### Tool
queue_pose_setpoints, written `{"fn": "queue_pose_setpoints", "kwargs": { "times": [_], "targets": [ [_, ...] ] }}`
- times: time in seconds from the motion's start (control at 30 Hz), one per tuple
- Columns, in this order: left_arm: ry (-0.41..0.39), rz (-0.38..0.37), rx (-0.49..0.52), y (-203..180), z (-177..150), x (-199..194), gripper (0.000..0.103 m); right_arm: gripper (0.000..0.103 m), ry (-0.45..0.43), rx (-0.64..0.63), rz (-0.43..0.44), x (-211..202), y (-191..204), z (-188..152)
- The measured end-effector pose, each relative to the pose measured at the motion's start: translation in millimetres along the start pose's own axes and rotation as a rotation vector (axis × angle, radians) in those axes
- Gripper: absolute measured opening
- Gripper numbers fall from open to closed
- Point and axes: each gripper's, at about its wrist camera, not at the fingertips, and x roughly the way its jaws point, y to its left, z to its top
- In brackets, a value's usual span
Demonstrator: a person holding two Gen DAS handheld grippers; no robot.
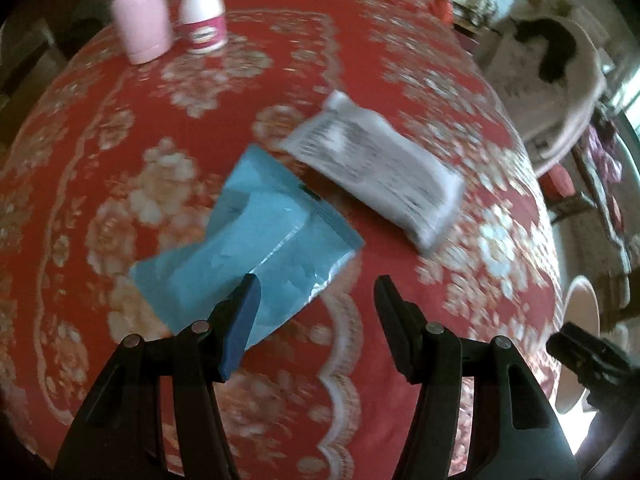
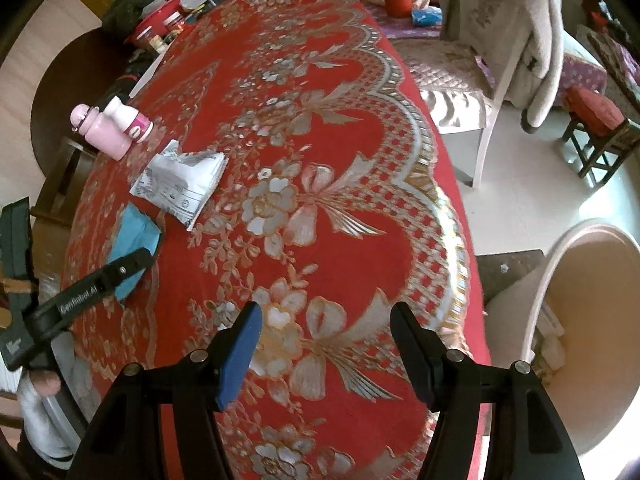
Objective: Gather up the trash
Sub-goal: 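Grasp the blue snack packet with the left tool while the right tool grasps the white printed wrapper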
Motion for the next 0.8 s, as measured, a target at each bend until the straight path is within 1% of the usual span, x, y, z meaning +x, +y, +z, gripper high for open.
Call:
{"fn": "queue_pose_setpoints", "kwargs": {
  "times": [0.13,0.2,0.3,0.37,0.43,0.5,0.57,0.7,0.8],
  "targets": [
    [-0.002,0.03,-0.052,31.6,6.7,-1.0,0.058,0.064,0.012,-0.022,0.016,10.9,16.3,8.7],
    [0.0,0.032,-0.075,43.1,6.5,-4.0,0.058,0.064,0.017,-0.042,0.027,15.7,26.8,12.7],
    [-0.002,0.0,-0.109,60.0,5.4,-13.6,0.058,0.064,0.02,-0.083,0.052,22.9,45.1,19.6],
    [-0.009,-0.036,-0.118,67.3,3.8,-22.8,0.058,0.065,0.02,-0.118,0.065,27.9,59.1,25.1],
    [-0.017,-0.068,-0.113,73.8,2.2,-32.5,0.058,0.068,0.019,-0.15,0.076,31.6,70.5,29.0],
    [-0.023,-0.097,-0.09,79.2,2.0,-39.6,0.058,0.069,0.018,-0.186,0.085,35.3,82.2,33.4],
    [-0.027,-0.119,-0.043,81.8,3.2,-43.5,0.058,0.07,0.012,-0.23,0.091,38.8,94.3,39.0],
    [-0.033,-0.106,0.077,85.6,9.2,-42.4,0.058,0.071,0.008,-0.277,0.096,44.4,111.2,51.9],
    [-0.026,-0.095,0.122,94.3,18.4,-33.5,0.058,0.071,0.008,-0.284,0.09,48.7,117.1,62.7]
  ]
}}
